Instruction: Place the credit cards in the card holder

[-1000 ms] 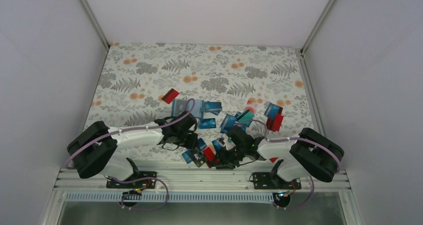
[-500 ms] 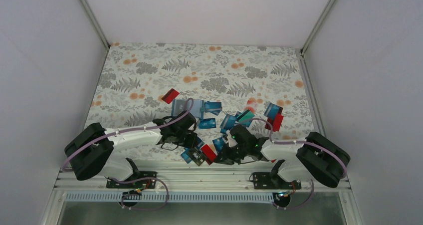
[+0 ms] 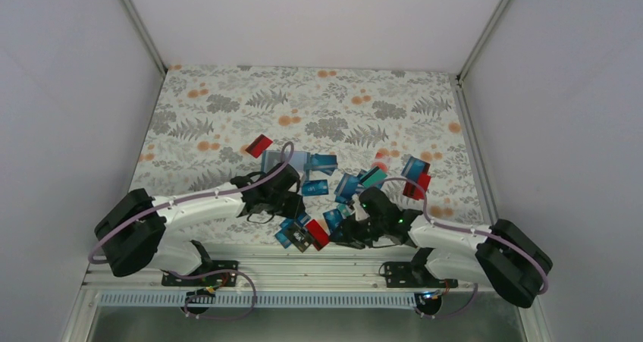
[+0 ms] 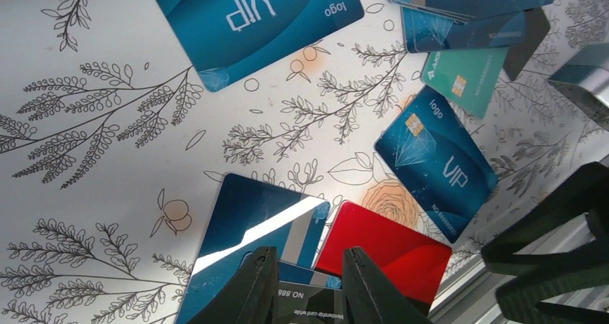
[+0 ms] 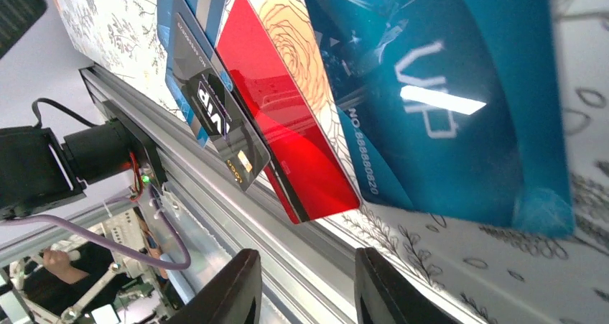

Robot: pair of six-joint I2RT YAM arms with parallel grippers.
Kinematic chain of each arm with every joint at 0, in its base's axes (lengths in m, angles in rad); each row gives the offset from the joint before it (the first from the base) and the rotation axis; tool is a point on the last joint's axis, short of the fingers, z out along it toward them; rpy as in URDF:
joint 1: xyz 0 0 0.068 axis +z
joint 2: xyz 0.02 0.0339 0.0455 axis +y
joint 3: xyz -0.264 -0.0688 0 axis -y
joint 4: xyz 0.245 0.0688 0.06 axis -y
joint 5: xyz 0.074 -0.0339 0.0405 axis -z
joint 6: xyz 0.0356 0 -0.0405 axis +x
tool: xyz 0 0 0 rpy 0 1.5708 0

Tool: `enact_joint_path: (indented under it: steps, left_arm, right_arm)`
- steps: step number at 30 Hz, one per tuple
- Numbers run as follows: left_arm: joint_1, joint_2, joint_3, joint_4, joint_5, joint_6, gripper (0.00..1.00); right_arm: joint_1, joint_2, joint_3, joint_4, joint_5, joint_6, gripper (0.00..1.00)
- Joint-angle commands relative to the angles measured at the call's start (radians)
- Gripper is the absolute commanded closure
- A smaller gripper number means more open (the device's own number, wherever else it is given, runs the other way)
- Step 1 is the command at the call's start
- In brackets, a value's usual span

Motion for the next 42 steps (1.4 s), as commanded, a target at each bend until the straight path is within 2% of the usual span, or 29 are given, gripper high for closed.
enact_joint_path:
  steps: [1,5,15,27,33,38,42]
  left_arm:
    - [-0.002,0.03,-0.024,0.0,-0.02,0.025,0.76]
    - [-0.003,0.051,-0.052,0.013,-0.036,0.012,0.76]
    - [-0.002,0.109,-0.109,0.054,-0.026,0.016,0.76]
    - [-0.053,0.12,-0.175,0.149,0.086,0.007,0.76]
    - [-0.067,0.117,-0.198,0.182,0.113,0.004,0.76]
    - [-0.068,0.112,-0.218,0.211,0.145,0.012,0.76]
    - [-0.069,0.115,-0.214,0.205,0.151,0.022,0.76]
  right_arm:
    - [0.014,-0.08,-0.044,-0.045,0.008,0.03,0.62]
    - [0.055,-0.078,-0.079,0.06,0.031,0.103,0.56]
    - [0.153,0.111,-0.068,0.302,0.123,0.229,0.48]
    - [0.212,0.273,-0.091,0.55,0.208,0.414,0.51]
    - [0.217,0.367,-0.105,0.674,0.221,0.492,0.55]
    - [0.219,0.371,-0.112,0.68,0.247,0.524,0.56]
    - [0.218,0.331,-0.105,0.638,0.28,0.521,0.61]
